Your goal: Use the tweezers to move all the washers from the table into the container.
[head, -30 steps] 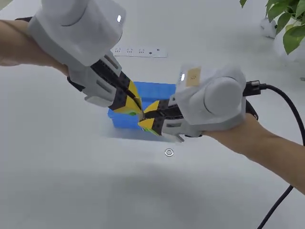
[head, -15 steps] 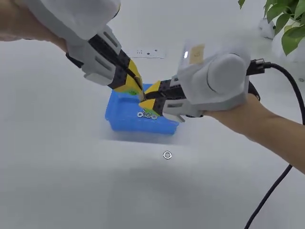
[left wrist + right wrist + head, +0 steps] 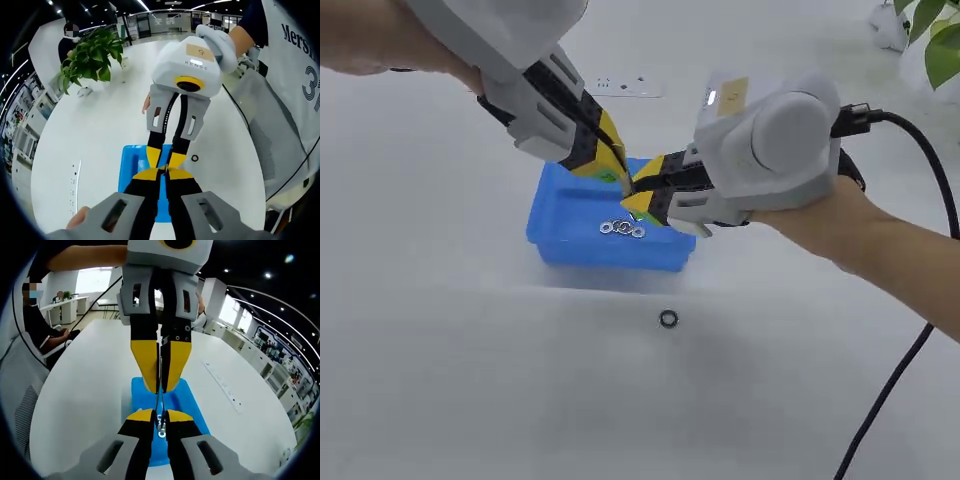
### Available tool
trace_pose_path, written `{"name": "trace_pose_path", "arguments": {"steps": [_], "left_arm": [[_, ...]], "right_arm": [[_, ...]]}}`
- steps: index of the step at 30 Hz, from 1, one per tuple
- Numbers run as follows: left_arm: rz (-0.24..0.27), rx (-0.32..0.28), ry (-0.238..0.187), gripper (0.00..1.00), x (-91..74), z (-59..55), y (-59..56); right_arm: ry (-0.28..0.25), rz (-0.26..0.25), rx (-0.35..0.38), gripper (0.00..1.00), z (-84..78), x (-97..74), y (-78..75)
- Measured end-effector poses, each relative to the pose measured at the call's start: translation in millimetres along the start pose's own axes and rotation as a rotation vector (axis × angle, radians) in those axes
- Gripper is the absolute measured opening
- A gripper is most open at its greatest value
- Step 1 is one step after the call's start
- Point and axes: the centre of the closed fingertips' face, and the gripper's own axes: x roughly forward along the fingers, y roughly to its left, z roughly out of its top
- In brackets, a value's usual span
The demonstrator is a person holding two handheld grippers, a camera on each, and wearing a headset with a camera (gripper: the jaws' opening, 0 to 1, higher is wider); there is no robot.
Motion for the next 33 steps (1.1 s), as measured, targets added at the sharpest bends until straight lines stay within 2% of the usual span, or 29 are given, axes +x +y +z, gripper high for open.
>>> {"name": "trace_pose_path", "arguments": {"steps": [6,13,21,33], "left_arm": [[-0.026,-0.026,0.005,0.08,16.5,-10.6,3.9],[-0.047,-0.041,0.01,0.08,29.7,-15.5,4.3],[-0.054,-0.046,0.009,0.08,32.2,-15.2,2.9],[-0.039,-0.031,0.016,0.07,22.8,-9.2,-0.8]], "right_arm": [[0.021,0.022,0.035,0.1,-21.1,13.8,-3.2],[0.036,0.035,0.056,0.1,-33.1,15.6,-0.2],[0.038,0.036,0.058,0.1,-35.3,13.9,1.5],[0.04,0.02,0.052,0.14,-28.4,7.1,0.2]]}}
